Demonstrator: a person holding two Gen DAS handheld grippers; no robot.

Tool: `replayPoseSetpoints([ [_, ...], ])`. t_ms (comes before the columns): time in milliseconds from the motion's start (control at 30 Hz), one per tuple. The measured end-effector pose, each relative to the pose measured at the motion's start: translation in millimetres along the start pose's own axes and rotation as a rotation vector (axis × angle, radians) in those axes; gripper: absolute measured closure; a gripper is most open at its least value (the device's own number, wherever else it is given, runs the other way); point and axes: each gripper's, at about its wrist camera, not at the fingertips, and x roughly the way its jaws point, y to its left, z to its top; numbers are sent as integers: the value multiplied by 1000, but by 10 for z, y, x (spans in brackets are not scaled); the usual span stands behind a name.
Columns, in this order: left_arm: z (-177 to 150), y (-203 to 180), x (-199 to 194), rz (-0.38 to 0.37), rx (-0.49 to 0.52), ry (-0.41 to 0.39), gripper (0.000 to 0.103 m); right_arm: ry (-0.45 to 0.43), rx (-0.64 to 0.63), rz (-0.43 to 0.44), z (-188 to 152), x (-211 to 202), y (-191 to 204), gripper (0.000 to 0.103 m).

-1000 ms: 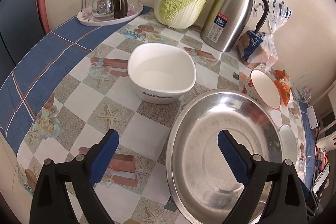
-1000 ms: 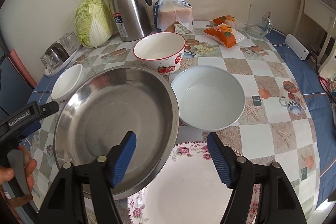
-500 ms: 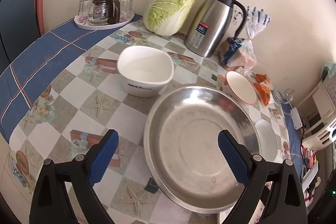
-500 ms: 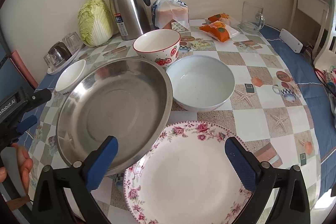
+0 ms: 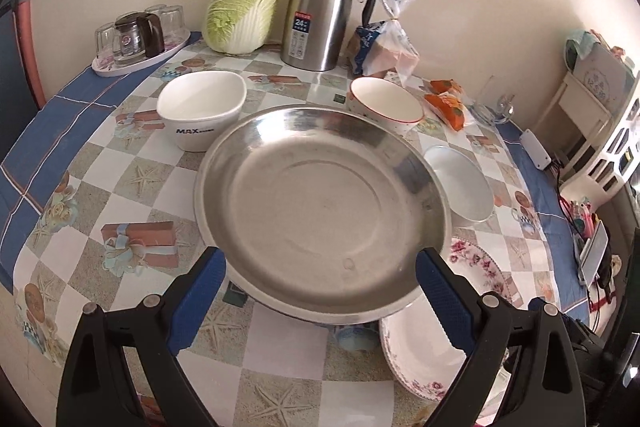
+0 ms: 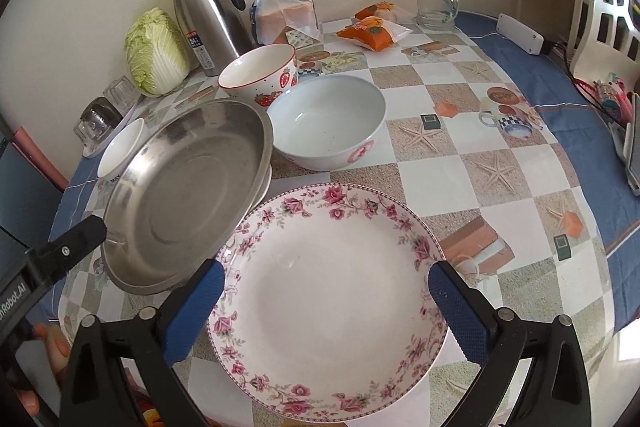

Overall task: Organize plates and bowls
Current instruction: 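Move both grippers to the rim of the pink-rose plate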

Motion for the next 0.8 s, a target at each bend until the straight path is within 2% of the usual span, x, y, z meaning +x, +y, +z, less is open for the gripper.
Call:
replayPoseSetpoints([
  [100, -44, -110, -10, -11, 26, 12, 7, 1, 11, -6, -10, -19, -67, 0],
  [233, -128, -237, 45, -26, 60, 69, 7, 13, 41, -11, -6, -12, -177, 0],
  [500, -257, -475, 126, -19, 140, 117, 7, 53, 100, -6, 3, 44, -383, 0],
  [667, -332, -554, 234, -58, 121, 165, 7, 92, 158, -5, 1, 120, -568, 0],
  [800, -369, -581, 305, -57, 102, 189, 3, 110, 170, 5, 3, 164, -642, 0],
])
